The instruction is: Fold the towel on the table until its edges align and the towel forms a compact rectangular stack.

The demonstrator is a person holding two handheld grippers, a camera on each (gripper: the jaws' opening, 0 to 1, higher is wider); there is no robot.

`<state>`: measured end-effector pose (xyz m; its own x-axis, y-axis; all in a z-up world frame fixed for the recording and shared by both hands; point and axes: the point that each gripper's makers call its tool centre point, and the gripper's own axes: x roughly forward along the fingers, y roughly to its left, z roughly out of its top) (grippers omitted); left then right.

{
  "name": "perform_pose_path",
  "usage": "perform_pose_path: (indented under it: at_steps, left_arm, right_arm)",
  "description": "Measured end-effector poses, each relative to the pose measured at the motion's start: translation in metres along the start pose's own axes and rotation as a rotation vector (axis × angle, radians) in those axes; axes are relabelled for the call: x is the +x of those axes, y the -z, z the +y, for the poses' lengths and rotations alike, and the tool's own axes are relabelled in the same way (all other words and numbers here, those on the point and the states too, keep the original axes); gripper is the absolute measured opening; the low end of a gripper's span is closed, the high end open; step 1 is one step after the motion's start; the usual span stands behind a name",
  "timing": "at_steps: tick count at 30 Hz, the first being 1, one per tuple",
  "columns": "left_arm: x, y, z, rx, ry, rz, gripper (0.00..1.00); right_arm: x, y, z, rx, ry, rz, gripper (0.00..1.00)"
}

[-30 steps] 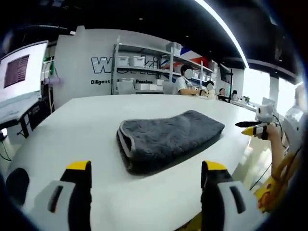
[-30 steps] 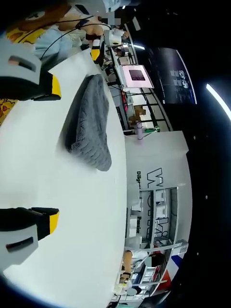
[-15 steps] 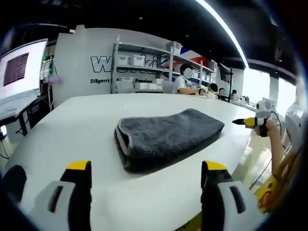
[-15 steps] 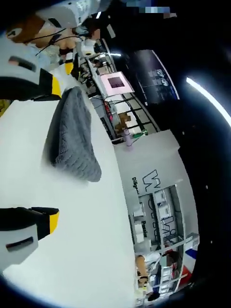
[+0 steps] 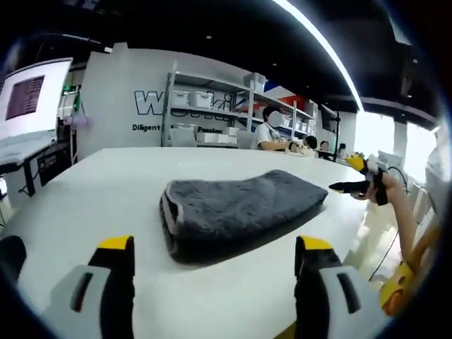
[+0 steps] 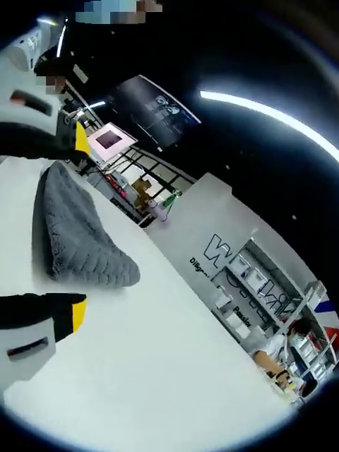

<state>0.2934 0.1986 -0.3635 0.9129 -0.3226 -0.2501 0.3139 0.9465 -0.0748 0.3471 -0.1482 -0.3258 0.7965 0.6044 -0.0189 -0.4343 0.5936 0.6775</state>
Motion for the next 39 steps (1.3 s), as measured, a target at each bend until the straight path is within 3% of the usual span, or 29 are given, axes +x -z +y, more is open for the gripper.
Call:
perform_pose_path:
  at_steps: [11,18,30,33,39]
  left_arm:
    - [0.001,0.008,0.012,0.031,-0.078,-0.005,0.99]
    - [-0.002,0.005,0.01,0.03,-0.07,-0.025,0.98]
    - [-0.006,0.003,0.008,0.026,-0.057,-0.04,0.97]
    - [-0.008,0.002,0.01,0.026,-0.064,-0.041,0.97]
    - [-0.012,0.002,0.013,0.02,-0.071,-0.044,0.97]
  right_arm:
    - [0.025,0.002,-0.011,0.065,0.032,0.098,0.77]
    - [0.029,0.007,-0.019,0.117,0.026,0.159,0.73]
    - [0.052,0.014,-0.039,0.089,0.055,0.251,0.65]
    - [0.061,0.008,-0.047,0.097,0.049,0.274,0.61]
    - [0.072,0.014,-0.05,0.104,0.04,0.326,0.53]
